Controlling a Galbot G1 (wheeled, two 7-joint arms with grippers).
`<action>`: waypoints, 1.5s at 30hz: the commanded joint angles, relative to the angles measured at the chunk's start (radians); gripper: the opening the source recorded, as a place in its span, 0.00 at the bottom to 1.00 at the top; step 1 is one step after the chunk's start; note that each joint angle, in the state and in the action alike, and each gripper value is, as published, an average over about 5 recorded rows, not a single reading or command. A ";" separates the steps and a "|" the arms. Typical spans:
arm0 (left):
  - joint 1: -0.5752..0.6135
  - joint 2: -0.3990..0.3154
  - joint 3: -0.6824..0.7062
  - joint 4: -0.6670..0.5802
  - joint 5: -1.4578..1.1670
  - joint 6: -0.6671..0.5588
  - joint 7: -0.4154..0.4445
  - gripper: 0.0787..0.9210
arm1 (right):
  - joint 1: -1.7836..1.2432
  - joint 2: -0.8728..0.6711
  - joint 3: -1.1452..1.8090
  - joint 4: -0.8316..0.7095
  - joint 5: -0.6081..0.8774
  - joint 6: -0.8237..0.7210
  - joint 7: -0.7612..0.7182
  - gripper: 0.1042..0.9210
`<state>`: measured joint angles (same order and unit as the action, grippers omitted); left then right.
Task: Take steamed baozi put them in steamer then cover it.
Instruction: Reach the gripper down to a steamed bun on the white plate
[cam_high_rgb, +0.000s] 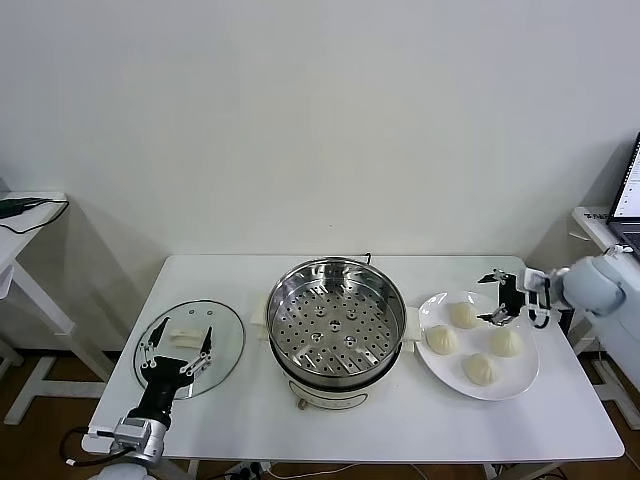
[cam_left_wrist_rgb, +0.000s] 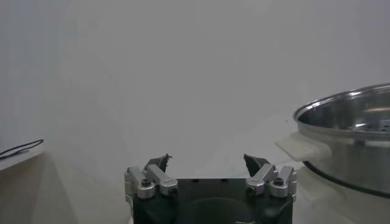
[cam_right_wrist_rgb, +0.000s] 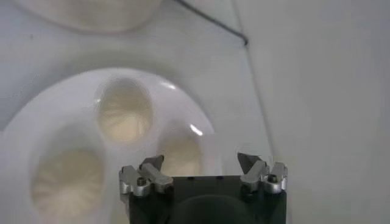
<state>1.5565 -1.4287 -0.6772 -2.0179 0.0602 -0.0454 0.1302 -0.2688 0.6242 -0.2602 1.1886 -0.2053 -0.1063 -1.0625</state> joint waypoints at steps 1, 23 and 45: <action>0.000 -0.004 -0.001 0.002 0.001 -0.001 0.000 0.88 | 0.217 0.078 -0.217 -0.185 -0.077 0.002 -0.134 0.88; 0.002 -0.012 -0.011 0.004 0.004 -0.008 -0.001 0.88 | 0.166 0.261 -0.148 -0.364 -0.242 0.037 -0.120 0.88; 0.001 -0.016 -0.008 0.017 0.008 -0.017 0.000 0.88 | 0.144 0.298 -0.117 -0.398 -0.265 0.048 -0.094 0.86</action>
<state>1.5576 -1.4442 -0.6855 -2.0011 0.0675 -0.0620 0.1297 -0.1280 0.9158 -0.3775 0.8012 -0.4639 -0.0578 -1.1545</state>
